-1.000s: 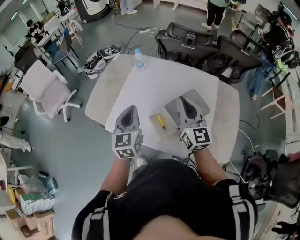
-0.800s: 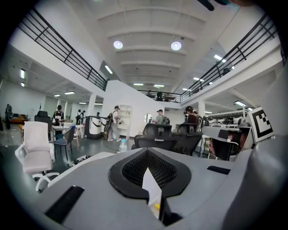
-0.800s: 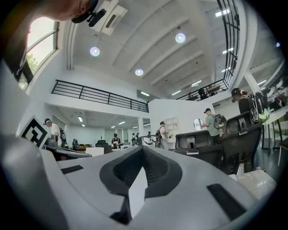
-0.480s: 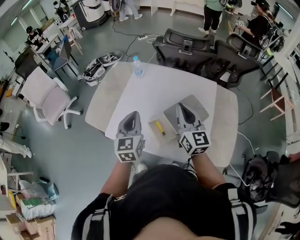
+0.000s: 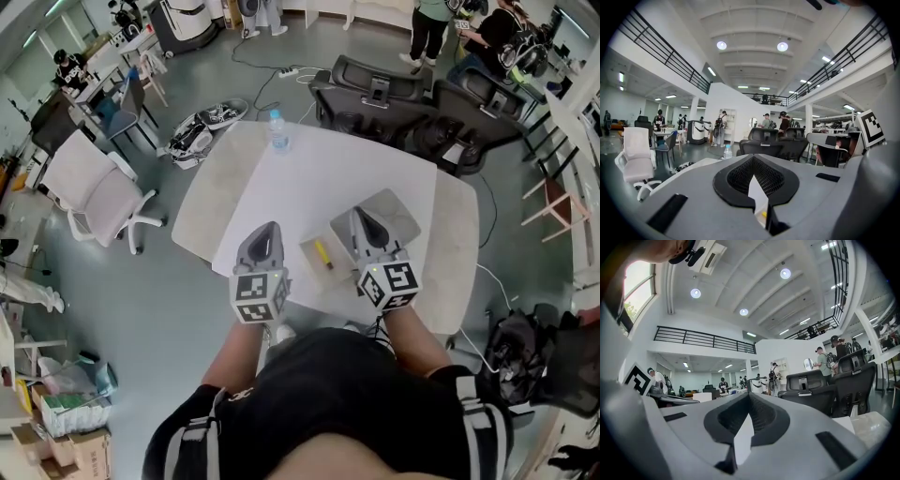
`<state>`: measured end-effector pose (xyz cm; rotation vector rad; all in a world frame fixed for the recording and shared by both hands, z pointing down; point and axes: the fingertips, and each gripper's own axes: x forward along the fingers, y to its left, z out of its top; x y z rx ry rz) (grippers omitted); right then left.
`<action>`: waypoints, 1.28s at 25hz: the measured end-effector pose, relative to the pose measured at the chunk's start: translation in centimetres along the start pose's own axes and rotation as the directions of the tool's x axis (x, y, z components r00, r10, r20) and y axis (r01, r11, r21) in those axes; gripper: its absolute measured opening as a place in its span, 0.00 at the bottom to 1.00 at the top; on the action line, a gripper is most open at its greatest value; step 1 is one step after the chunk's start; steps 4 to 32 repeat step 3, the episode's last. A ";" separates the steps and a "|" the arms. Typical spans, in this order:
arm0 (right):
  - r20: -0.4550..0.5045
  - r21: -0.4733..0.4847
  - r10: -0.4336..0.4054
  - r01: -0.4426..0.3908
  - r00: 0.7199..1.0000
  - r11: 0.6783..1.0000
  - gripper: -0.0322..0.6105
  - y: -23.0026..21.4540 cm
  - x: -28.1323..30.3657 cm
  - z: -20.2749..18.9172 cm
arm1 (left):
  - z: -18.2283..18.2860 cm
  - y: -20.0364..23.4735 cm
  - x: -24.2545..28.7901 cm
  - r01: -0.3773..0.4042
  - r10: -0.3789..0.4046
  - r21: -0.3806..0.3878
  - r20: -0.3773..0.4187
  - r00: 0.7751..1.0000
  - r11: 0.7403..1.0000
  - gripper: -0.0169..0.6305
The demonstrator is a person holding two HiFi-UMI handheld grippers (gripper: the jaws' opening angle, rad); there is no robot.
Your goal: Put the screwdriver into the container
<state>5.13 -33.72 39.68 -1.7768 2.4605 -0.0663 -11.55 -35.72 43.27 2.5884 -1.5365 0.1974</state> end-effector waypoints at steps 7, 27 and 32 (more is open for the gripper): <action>0.002 0.001 0.009 -0.009 1.000 1.000 0.07 0.6 0.1 -0.1 | -0.3 0.5 -0.2 -0.001 0.001 -0.003 -0.002 1.000 1.000 0.03; 0.002 0.001 0.009 -0.009 1.000 1.000 0.07 0.6 0.1 -0.1 | -0.3 0.5 -0.2 -0.001 0.001 -0.003 -0.002 1.000 1.000 0.03; 0.002 0.001 0.009 -0.009 1.000 1.000 0.07 0.6 0.1 -0.1 | -0.3 0.5 -0.2 -0.001 0.001 -0.003 -0.002 1.000 1.000 0.03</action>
